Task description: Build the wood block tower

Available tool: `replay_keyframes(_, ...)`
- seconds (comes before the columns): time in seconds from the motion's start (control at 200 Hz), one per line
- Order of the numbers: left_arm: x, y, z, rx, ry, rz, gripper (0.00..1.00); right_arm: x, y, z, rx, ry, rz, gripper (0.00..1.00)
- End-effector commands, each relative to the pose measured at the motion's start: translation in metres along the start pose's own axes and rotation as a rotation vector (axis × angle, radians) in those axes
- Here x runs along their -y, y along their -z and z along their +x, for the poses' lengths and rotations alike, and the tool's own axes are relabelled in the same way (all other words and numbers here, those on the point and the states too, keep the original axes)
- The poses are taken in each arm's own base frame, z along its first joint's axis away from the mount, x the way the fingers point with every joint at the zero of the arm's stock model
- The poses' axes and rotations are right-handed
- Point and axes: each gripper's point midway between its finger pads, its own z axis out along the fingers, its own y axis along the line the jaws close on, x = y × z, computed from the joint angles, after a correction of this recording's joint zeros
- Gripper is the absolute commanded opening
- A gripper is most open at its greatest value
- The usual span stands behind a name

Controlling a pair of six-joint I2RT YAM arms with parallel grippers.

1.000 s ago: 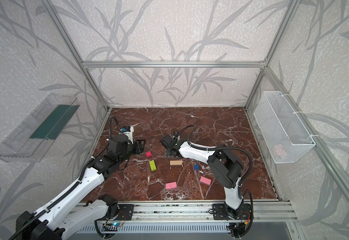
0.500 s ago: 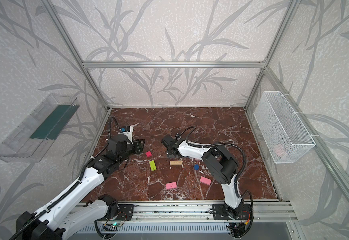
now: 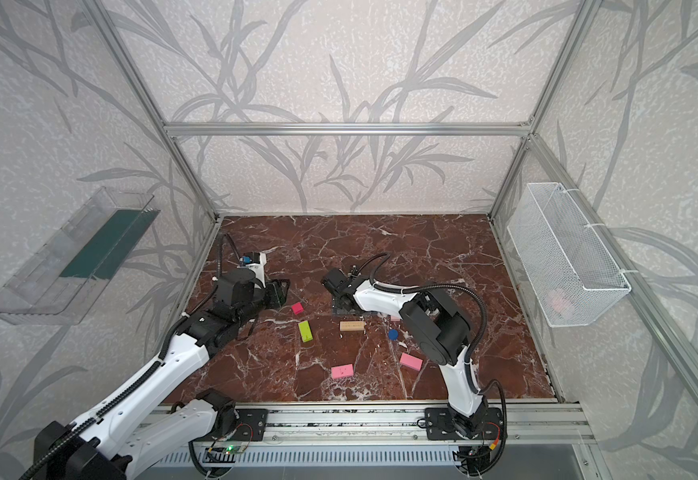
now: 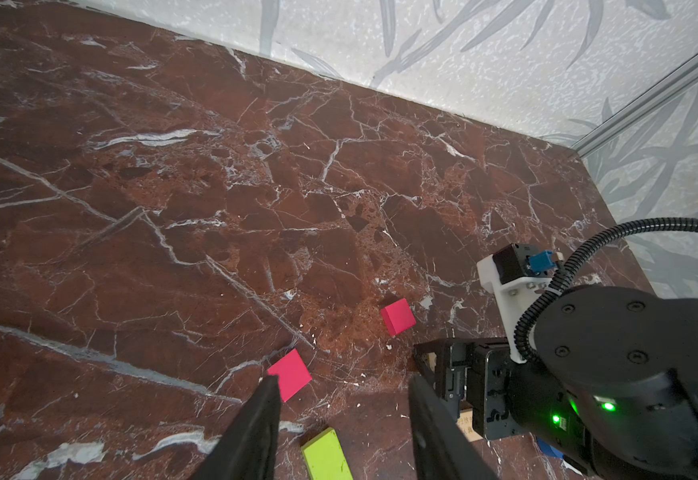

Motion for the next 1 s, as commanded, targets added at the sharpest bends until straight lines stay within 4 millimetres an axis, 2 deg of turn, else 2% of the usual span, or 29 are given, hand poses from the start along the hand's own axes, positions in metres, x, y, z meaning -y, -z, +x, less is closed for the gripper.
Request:
replay_keyframes(0.0,-0.003,-0.002,0.001,0.004,0.005,-0.003,0.49,-0.001,-0.002,0.0,-0.013,-0.015,0.006,0.91)
replay_keyframes(0.37,-0.004,0.001,0.0,0.011,0.011,-0.001,0.49,-0.001,-0.003,0.006,-0.04,-0.01,-0.011,0.6)
replay_keyframes(0.6,-0.003,0.001,0.0,0.009,0.015,0.007,0.49,-0.004,0.0,0.013,-0.057,-0.008,-0.037,0.55)
replay_keyframes(0.995,-0.002,0.002,0.001,0.006,0.016,0.012,0.49,-0.006,0.004,0.026,-0.076,0.023,-0.043,0.55)
